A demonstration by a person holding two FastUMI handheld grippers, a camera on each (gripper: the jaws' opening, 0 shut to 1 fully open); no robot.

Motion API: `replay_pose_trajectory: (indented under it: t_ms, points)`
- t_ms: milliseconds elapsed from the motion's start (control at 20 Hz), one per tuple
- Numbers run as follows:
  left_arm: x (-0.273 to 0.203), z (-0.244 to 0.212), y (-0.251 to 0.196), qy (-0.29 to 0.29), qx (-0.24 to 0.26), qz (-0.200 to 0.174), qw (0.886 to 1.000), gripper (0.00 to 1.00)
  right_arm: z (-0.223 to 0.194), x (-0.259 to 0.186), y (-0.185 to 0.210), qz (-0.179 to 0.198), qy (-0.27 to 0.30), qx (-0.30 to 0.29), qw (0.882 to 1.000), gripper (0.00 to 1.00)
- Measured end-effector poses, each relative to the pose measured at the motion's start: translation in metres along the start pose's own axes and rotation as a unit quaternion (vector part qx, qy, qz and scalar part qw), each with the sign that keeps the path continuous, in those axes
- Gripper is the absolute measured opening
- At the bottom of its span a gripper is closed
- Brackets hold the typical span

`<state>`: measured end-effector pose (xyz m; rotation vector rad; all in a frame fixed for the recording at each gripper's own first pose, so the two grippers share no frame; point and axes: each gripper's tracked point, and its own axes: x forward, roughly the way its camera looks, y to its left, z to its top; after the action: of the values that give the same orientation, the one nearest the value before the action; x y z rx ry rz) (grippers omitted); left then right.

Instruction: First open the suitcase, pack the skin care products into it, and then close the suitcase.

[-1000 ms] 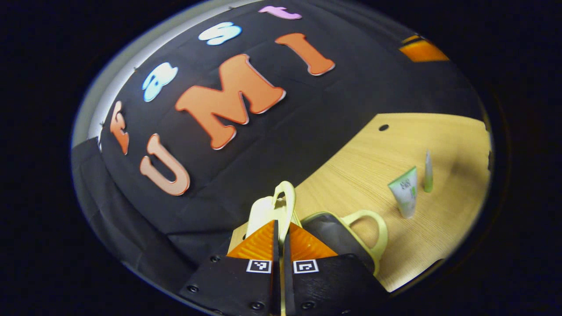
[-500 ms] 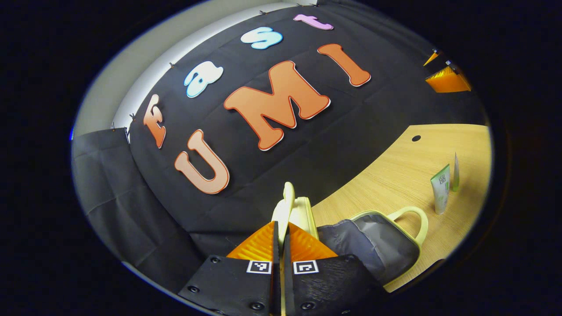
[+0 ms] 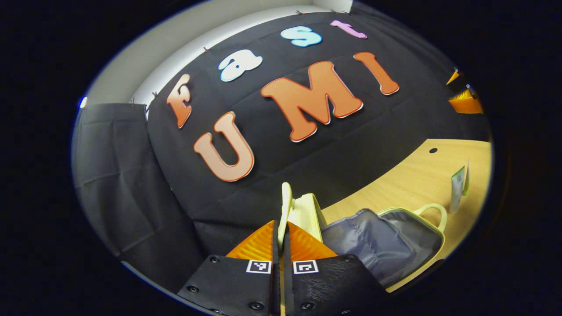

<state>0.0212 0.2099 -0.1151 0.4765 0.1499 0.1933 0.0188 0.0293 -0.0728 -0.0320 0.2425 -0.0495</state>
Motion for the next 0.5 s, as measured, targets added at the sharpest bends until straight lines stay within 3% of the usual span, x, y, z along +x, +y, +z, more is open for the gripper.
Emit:
replay_pose_trajectory:
  t_ms: [300,500]
  points:
    - [0.027,-0.089,0.079,0.066,-0.053,0.065,0.994,0.04,-0.007,-0.006,0.005,-0.019,0.028,0.045,0.998,0.95]
    - [0.042,-0.162,0.105,0.129,-0.074,0.077,0.986,0.04,-0.017,-0.014,-0.001,-0.032,0.044,0.037,0.998,0.95]
